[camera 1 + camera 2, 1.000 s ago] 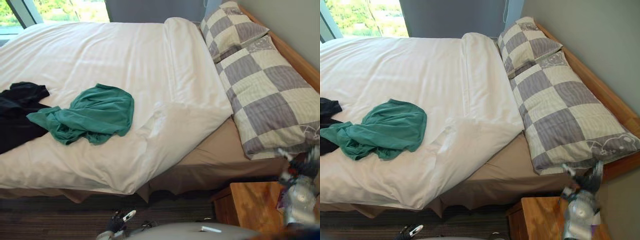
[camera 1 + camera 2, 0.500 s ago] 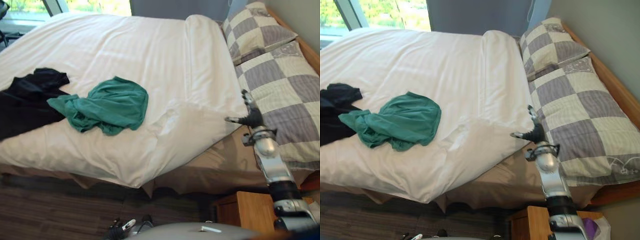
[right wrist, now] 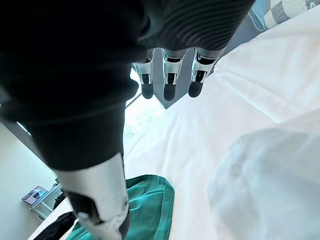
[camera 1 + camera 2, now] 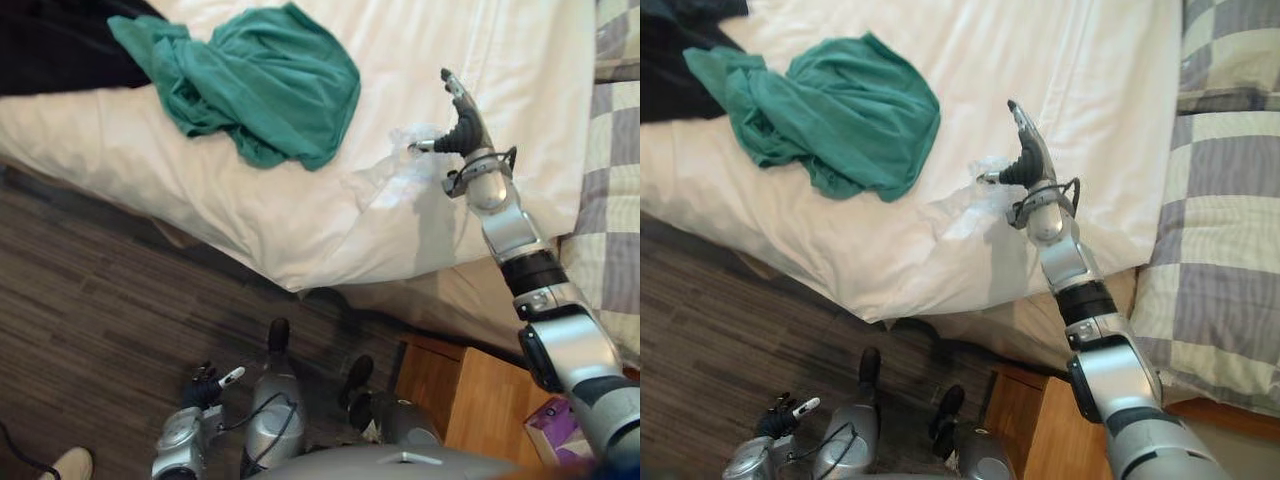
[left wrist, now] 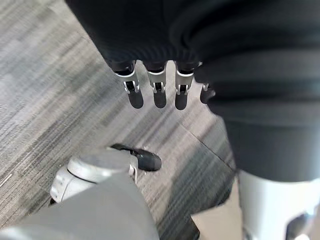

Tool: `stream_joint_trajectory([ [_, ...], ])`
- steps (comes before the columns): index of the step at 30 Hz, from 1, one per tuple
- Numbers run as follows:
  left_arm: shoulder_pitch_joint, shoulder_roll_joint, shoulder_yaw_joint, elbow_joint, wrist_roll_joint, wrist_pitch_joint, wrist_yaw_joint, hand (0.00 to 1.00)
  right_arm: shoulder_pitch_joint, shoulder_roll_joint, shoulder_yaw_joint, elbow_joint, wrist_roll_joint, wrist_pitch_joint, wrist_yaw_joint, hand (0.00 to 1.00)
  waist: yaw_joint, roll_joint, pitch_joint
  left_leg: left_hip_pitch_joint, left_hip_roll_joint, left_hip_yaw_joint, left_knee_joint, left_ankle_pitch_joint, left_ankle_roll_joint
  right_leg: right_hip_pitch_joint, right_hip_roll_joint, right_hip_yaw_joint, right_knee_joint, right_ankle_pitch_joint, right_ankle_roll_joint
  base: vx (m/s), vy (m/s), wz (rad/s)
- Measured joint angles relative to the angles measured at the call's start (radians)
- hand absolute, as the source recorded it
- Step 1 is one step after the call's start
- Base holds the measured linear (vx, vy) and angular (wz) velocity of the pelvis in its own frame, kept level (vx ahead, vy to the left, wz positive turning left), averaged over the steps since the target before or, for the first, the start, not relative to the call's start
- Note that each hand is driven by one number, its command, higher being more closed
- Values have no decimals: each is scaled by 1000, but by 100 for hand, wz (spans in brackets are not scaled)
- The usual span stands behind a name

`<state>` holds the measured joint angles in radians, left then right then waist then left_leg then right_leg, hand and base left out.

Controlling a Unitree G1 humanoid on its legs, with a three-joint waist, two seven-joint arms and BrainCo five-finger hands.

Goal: Tidy the bed and pick cloth on bed and put in laundry

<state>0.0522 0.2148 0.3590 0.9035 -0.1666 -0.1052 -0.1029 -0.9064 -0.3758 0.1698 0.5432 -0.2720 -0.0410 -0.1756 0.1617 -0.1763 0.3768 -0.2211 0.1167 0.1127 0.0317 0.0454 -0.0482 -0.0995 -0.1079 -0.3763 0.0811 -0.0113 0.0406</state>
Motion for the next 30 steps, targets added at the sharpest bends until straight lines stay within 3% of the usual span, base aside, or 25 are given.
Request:
stream_joint_trajectory([
  [4,-34,4,-4,-21,-11,-20,0,0,-41,-71,12,19,-31,40,11,0,18,0,37,-48,-2,-8,22,-1,4,-31,-2,0,-1,2,1,-47,30,6],
  [11,-42,15,-70,-58,-20,-18,-1,0,-47,-152,43,47,-74,106,40,0,7,10,67,-81,2,-4,25,10,6,-72,-2,6,13,-1,-2,-17,4,-4],
  [18,-73,33,-117,-58,-41,-6,-1,0,-41,-164,43,64,-87,112,82,0,-7,14,71,-111,11,22,65,-3,7,-109,-2,33,34,-1,-3,-6,2,-12],
  [19,-80,33,-122,-60,-41,-6,-1,0,-35,-164,43,64,-87,111,92,100,-7,17,73,-113,13,24,74,-7,8,-110,-2,35,37,-2,-3,-23,8,-6],
  [30,-103,32,-161,-62,-80,9,-4,0,0,-164,43,65,-43,109,137,100,-7,30,82,-131,18,38,91,-12,13,-137,-4,53,62,-12,-12,-11,1,-4],
])
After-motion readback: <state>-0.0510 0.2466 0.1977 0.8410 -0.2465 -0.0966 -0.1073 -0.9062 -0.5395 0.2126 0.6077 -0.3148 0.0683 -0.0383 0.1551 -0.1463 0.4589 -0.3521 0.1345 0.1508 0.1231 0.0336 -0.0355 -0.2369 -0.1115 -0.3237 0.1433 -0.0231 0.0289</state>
